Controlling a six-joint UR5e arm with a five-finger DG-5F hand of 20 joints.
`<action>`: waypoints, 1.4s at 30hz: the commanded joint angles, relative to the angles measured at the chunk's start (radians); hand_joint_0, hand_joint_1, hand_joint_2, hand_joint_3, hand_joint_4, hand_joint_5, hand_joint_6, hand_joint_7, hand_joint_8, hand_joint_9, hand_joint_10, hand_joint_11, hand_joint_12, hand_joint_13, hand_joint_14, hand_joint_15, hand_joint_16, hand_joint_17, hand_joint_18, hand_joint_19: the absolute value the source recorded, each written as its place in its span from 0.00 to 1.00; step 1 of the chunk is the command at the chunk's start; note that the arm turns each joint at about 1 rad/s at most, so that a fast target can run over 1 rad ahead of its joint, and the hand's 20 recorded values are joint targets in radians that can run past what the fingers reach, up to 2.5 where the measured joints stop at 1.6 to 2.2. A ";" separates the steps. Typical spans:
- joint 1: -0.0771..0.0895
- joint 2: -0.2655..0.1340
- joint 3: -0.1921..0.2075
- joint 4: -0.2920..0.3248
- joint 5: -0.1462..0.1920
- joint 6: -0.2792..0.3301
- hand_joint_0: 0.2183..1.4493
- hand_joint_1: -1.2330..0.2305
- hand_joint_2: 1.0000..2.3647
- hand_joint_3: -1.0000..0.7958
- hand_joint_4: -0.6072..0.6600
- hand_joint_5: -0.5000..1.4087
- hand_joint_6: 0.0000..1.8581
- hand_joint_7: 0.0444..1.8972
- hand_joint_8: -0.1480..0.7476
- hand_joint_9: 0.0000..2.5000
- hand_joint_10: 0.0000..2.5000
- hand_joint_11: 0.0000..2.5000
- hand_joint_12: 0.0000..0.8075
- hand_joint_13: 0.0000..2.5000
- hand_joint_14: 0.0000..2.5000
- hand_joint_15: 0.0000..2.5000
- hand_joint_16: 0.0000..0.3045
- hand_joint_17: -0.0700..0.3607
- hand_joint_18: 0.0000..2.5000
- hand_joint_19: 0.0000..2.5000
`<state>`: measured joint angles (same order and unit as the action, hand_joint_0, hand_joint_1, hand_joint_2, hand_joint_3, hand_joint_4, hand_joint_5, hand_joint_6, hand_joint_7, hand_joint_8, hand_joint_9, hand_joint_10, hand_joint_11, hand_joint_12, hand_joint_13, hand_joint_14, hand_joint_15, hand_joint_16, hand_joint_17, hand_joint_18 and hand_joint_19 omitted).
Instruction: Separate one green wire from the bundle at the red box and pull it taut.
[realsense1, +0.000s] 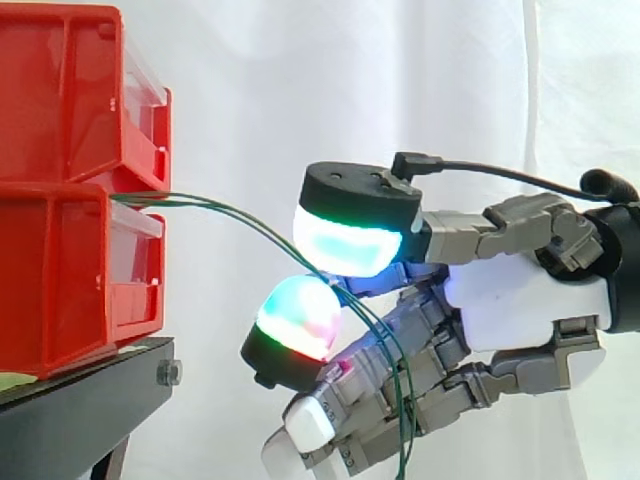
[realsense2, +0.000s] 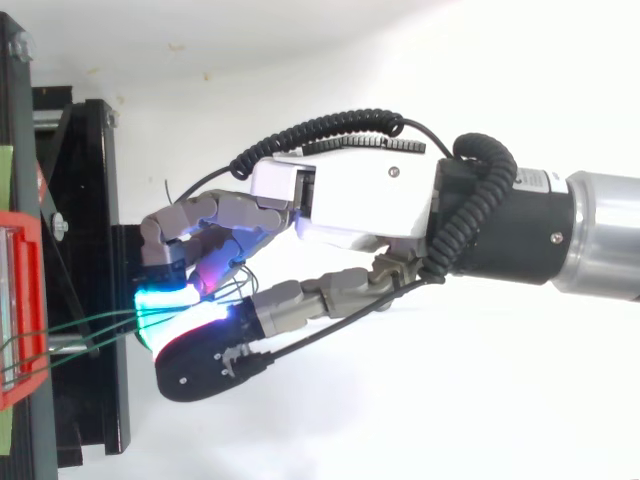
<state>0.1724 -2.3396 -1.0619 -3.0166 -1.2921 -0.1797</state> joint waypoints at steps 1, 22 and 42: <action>-0.002 0.000 -0.001 -0.004 -0.007 0.000 0.30 0.44 0.01 0.35 0.61 0.20 0.32 0.68 0.46 0.33 0.00 0.14 0.42 0.22 0.00 0.05 0.16 0.42 0.16 0.07; -0.017 0.039 0.000 -0.105 -0.038 -0.032 0.30 0.45 0.01 0.37 0.59 0.21 0.30 0.72 0.47 0.34 0.01 0.15 0.42 0.23 0.00 0.06 0.17 0.43 0.16 0.09; -0.016 0.085 0.000 -0.171 -0.030 -0.041 0.31 0.58 0.01 0.42 0.58 0.18 0.38 0.62 0.46 0.35 0.01 0.17 0.41 0.24 0.00 0.08 0.17 0.43 0.16 0.10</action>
<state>0.1570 -2.2658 -1.0615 -3.1714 -1.3236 -0.2206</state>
